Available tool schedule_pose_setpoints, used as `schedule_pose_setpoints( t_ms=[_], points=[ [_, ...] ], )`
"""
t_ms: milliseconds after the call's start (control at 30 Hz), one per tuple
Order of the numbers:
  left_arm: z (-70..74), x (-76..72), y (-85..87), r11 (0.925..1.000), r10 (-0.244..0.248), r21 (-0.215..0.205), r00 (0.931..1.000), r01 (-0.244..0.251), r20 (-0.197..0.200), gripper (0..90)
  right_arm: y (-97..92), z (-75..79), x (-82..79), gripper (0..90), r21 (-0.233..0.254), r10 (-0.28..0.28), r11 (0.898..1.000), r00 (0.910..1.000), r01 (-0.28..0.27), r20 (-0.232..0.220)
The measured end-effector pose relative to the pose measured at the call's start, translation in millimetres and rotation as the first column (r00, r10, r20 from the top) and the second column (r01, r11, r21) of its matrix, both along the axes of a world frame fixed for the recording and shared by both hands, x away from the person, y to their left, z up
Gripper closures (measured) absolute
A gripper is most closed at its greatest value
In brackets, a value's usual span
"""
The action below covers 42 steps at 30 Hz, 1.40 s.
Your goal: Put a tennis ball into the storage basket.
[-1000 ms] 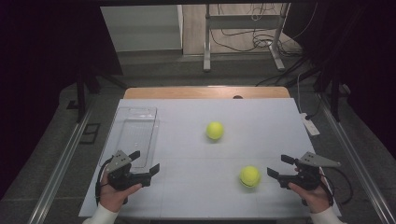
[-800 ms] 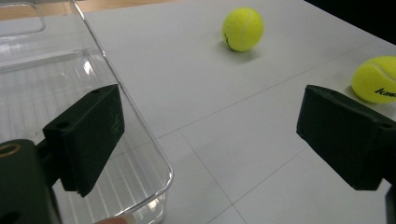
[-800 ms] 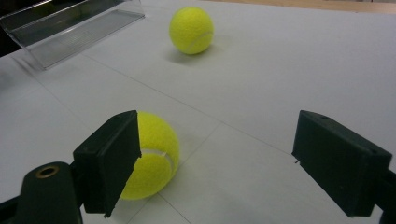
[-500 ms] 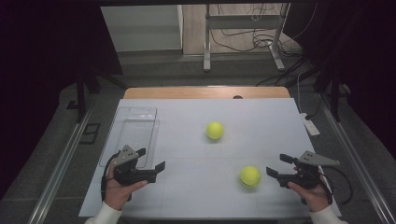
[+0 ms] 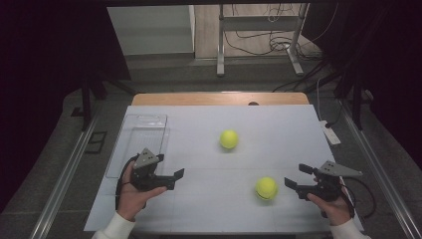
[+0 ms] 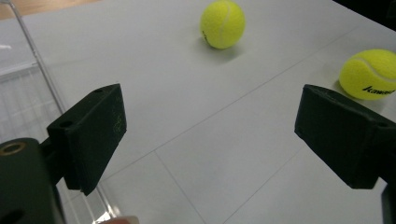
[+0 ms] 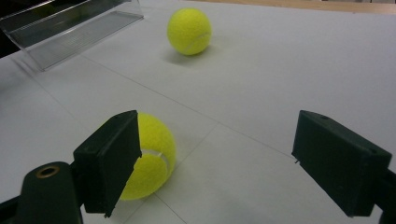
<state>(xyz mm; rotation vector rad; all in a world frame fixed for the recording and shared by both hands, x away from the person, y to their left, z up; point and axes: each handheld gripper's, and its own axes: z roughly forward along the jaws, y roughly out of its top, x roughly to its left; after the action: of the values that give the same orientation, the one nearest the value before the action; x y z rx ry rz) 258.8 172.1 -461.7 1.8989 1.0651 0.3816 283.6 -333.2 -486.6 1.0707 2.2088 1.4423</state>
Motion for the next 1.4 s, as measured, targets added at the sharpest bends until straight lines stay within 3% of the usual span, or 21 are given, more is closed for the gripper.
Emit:
schedule_pose_setpoints(
  t_ms=[867, 1400],
  points=[
    [2.2, 16.4, -26.4, 0.9962, -0.086, 0.016, 0.9961, 0.086, -0.019, 10.3, 2.1, -3.4, 3.7, 15.5, -0.030, 0.003, 1.000, 1.0000, -0.003, 0.005],
    [-4.3, 28.9, -47.3, 0.9912, -0.130, 0.018, 0.9898, 0.131, -0.057, 10.2, 0.5, -5.8, 8.8, 15.6, -0.036, -0.007, 0.999, 1.0000, 0.007, -0.001]
  ],
)
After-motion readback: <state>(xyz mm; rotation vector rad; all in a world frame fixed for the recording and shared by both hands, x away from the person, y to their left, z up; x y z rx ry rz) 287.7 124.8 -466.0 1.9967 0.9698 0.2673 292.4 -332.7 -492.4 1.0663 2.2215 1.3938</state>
